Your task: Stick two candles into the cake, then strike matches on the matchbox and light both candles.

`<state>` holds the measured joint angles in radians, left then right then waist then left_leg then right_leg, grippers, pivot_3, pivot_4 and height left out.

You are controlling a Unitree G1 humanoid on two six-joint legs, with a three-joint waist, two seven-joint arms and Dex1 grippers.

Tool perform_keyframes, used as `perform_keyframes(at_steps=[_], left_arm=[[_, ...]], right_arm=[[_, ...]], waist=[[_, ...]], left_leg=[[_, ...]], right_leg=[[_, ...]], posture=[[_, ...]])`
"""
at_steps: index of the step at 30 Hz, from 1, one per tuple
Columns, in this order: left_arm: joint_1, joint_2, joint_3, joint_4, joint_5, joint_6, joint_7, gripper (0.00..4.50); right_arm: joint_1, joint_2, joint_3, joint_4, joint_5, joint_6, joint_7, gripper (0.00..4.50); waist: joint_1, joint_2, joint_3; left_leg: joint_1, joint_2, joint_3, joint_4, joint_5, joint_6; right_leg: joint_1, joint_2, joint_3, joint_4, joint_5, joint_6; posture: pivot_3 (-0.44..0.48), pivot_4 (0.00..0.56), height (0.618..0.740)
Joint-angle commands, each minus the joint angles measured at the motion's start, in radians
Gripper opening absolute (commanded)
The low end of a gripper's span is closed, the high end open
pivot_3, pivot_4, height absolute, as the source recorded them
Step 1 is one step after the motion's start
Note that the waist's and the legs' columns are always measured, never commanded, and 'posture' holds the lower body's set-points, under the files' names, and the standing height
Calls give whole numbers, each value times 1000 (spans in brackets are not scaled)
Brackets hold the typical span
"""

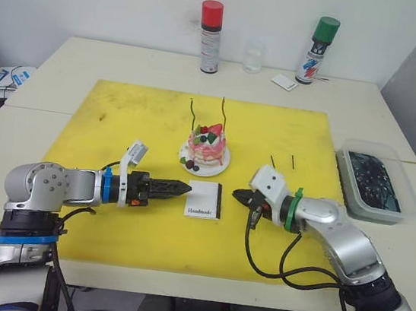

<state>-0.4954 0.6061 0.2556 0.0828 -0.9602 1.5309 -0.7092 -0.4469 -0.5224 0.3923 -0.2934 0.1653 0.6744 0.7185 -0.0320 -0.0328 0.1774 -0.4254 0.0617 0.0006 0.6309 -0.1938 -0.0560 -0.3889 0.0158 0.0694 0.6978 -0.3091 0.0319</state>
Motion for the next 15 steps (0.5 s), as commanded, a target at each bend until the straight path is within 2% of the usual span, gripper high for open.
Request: perform_keyframes(at_steps=[1,15], left_arm=[[-14,-21,27,-44,-37,63,15,4500],[13,-97,20,-42,-39,83,113,4500]], right_arm=[[-36,12,13,6,-16,1,16,48],[-73,66,71,36,-26,27,84,48]], waist=[[0,0,0],[0,0,0]], left_leg=[[0,0,0,0,0,0],[0,0,-1,-1,0,0]], right_leg=[[0,0,0,0,0,0],[0,0,-1,0,0,0]], posture=[[0,150,740],[0,150,740]])
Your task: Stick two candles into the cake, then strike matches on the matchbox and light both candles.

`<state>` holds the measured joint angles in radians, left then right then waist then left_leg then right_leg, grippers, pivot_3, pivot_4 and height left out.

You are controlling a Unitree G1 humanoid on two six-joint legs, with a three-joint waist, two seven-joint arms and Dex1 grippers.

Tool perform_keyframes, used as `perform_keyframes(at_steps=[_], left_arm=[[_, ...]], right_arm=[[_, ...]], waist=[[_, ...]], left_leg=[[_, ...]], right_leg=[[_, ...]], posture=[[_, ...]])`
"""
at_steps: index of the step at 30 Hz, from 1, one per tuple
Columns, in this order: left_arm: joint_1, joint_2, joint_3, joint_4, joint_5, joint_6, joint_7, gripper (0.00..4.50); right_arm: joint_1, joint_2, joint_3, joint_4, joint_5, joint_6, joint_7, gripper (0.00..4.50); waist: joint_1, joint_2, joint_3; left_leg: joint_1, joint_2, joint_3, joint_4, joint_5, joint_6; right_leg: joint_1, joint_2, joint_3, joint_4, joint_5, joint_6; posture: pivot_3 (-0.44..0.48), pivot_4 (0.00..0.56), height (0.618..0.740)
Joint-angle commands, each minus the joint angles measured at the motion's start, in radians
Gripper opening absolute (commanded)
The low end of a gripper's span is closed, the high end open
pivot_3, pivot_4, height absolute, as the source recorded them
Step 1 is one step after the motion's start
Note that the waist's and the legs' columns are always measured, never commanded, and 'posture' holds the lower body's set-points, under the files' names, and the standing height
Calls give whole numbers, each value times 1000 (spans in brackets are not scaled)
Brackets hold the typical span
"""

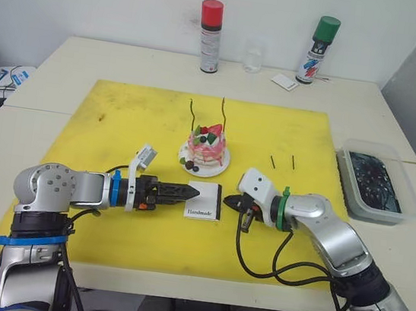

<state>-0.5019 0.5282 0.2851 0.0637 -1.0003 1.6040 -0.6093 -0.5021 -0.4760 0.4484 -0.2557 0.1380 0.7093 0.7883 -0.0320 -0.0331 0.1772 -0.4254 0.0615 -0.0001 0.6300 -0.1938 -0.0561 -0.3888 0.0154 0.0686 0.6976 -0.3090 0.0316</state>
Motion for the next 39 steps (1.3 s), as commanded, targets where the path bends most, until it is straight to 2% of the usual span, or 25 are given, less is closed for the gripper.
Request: perform_keyframes(at_steps=[1,25,28,32,36,39], left_arm=[[21,-24,-7,-25,5,10,18,4500],[112,-30,-41,-90,41,-37,38,4500],[129,-19,-61,-100,60,-67,40,3876],[139,-25,-53,-100,70,-113,36,2607],[158,4,-29,-135,11,-78,-23,1385],[164,1,35,-160,-59,-21,-33,475]], right_arm=[[-19,25,21,6,-6,-19,14,48],[-37,130,9,9,1,5,-11,48],[-35,132,4,5,2,14,-16,0],[-35,136,-11,-5,13,33,-30,0],[-32,146,-41,-17,26,63,-53,0],[-29,133,-85,-49,49,96,-60,0]], waist=[[0,0,0],[-1,0,-1],[-1,0,-1],[-1,0,-1],[-1,0,-1],[-2,0,0]], left_leg=[[0,0,0,0,0,0],[0,0,1,0,0,0],[1,0,0,0,0,0],[0,0,1,-1,0,0],[0,0,1,-1,0,0],[0,0,1,-2,0,0]], right_leg=[[0,0,0,0,0,0],[0,-1,1,0,0,0],[0,-1,0,0,0,0],[0,-1,1,-1,0,0],[0,-1,1,-1,0,0],[-1,-1,1,-1,0,0]], posture=[[0,150,740],[0,150,740],[0,150,740],[0,150,740],[0,150,740],[0,150,740]])
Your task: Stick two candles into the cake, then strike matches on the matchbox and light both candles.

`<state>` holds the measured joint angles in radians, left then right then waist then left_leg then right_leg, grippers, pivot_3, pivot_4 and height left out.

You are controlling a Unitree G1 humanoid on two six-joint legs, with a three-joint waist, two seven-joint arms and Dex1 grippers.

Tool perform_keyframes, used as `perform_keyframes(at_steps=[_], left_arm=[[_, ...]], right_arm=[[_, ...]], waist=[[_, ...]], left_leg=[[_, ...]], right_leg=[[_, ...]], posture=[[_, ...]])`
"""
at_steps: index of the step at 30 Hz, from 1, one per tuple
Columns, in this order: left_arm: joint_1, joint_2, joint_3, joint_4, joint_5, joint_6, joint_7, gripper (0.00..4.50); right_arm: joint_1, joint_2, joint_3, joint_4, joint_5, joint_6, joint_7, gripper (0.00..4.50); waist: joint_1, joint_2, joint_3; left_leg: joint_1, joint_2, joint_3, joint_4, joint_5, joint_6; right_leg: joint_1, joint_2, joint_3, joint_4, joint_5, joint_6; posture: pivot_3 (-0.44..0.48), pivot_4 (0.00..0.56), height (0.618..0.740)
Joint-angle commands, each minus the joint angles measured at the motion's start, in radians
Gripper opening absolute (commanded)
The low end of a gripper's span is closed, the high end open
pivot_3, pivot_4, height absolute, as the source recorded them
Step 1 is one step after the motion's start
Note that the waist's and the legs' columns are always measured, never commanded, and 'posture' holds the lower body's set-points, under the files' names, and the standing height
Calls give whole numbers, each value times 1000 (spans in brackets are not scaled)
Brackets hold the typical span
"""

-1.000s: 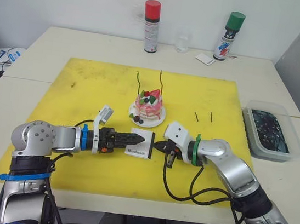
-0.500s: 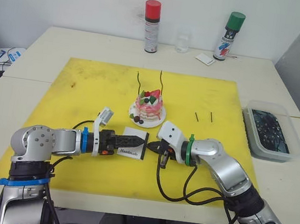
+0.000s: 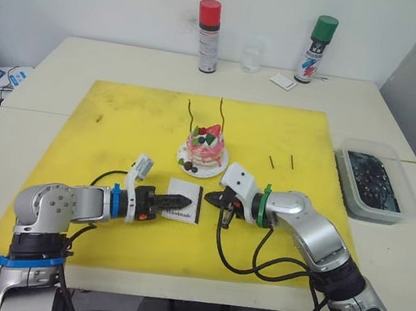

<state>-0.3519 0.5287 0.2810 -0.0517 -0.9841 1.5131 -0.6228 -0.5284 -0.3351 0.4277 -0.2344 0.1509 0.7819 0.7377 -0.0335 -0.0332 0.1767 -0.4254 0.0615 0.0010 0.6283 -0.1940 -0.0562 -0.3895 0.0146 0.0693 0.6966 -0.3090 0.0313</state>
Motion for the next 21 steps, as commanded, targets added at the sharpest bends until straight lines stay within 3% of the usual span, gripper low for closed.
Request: perform_keyframes(at_steps=[1,9,15,20,21], left_arm=[[13,-9,60,-51,-95,86,-15,158],[29,-150,137,-106,-242,101,157,15],[62,-208,72,-113,-129,64,278,15],[54,-222,80,-82,-109,51,306,15],[55,-220,76,-76,-103,48,306,284]], right_arm=[[-3,-14,-79,-83,44,35,-10,0],[9,-117,-190,-191,109,116,0,0],[98,-213,-167,-260,144,125,40,0],[115,-209,-129,-248,140,109,20,0],[115,-206,-117,-239,133,100,17,0]], waist=[[0,0,0],[2,0,0],[1,0,0],[-2,0,0],[-1,0,0]], left_leg=[[0,0,0,0,0,0],[-1,0,-1,1,0,0],[0,0,-1,0,0,0],[1,0,0,1,0,0],[1,0,-1,1,0,0]], right_leg=[[0,0,0,0,0,0],[0,-1,0,0,0,0],[0,0,0,-1,0,0],[1,0,1,-1,0,1],[1,0,1,0,0,1]], posture=[[0,150,740],[0,150,740],[0,150,740],[0,150,740],[0,150,740]])
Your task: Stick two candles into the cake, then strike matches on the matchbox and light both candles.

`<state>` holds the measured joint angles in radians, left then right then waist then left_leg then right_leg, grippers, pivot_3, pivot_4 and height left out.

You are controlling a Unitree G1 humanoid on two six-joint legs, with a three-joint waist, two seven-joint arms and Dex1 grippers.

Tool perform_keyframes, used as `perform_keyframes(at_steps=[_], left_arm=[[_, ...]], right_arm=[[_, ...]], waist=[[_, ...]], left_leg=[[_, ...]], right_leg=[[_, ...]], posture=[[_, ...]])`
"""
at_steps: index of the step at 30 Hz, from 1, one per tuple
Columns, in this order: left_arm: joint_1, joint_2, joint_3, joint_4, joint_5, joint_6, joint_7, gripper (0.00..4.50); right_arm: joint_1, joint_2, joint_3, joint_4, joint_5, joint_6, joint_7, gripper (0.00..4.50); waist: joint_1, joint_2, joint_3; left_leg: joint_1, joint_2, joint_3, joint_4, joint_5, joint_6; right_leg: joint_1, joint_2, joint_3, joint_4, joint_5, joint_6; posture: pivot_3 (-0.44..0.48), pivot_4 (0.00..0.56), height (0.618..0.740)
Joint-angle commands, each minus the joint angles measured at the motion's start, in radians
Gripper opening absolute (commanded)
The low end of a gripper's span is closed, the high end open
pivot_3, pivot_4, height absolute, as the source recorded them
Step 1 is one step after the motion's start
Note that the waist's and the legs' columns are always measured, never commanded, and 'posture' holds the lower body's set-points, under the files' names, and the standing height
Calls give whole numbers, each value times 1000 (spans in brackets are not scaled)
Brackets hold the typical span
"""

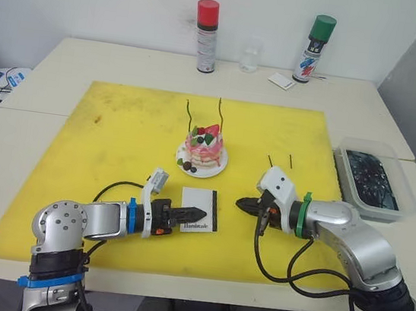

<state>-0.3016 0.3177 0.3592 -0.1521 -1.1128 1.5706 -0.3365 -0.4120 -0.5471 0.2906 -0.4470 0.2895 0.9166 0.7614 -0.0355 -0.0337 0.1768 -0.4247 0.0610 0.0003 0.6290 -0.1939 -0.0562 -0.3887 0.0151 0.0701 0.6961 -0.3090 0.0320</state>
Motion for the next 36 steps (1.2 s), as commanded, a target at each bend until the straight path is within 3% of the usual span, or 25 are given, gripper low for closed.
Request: perform_keyframes(at_steps=[1,7,20,36], left_arm=[[6,-5,-10,27,34,-14,21,590],[5,4,-33,31,54,-27,10,2348],[-23,-16,13,89,52,20,30,2348],[-24,2,-14,100,75,5,24,2348]], right_arm=[[-3,7,30,-18,-11,-44,-9,0],[-29,24,90,42,-50,-97,-17,0],[-83,48,205,126,-137,-211,35,0],[-69,83,189,132,-156,-222,36,0]], waist=[[1,0,0],[1,0,0],[1,0,0],[1,0,0]], left_leg=[[0,0,0,0,0,0],[0,-1,1,1,0,0],[3,0,1,0,0,0],[5,0,1,0,0,0]], right_leg=[[0,0,0,0,0,0],[0,0,1,-1,1,1],[1,0,1,0,1,2],[3,0,1,0,1,2]], posture=[[0,150,740],[0,150,740],[0,150,740],[0,150,740]])
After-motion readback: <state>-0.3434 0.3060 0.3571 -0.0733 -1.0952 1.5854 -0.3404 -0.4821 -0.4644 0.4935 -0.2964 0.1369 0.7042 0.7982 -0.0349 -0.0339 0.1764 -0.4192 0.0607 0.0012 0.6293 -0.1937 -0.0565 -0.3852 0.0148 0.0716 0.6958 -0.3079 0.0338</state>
